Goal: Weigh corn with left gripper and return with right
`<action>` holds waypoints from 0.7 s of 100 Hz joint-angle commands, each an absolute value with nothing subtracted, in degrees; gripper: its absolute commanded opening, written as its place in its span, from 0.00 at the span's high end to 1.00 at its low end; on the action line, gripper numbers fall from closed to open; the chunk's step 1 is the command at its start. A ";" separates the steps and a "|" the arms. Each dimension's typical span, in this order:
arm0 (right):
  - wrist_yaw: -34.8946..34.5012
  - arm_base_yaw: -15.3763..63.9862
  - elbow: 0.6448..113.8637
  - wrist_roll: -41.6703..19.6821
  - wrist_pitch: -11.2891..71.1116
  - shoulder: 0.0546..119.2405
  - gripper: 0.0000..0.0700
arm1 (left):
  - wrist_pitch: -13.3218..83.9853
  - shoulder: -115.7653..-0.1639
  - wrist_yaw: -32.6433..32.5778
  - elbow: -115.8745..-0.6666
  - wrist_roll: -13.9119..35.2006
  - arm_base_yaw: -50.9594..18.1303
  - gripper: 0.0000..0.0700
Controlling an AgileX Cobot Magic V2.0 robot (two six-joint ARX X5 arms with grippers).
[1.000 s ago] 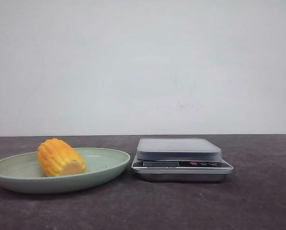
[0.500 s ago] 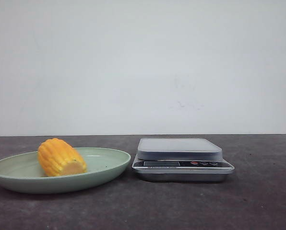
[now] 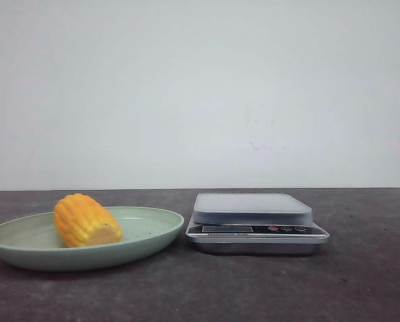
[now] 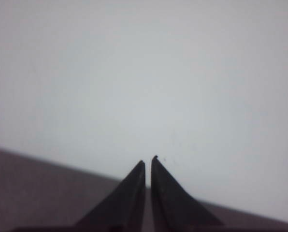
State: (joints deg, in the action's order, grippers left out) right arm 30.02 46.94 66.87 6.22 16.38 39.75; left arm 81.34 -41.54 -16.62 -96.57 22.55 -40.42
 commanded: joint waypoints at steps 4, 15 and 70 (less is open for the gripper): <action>30.30 47.42 68.16 6.63 15.46 38.92 0.98 | 82.70 -41.87 -16.91 -97.45 23.03 -40.99 1.00; 30.26 47.42 68.16 6.63 15.46 37.63 0.98 | 82.70 -41.87 -16.91 -97.45 23.03 -40.99 1.00; 29.63 39.77 68.18 6.98 19.25 33.28 0.98 | 82.70 -41.87 -16.93 -97.45 23.03 -40.99 1.00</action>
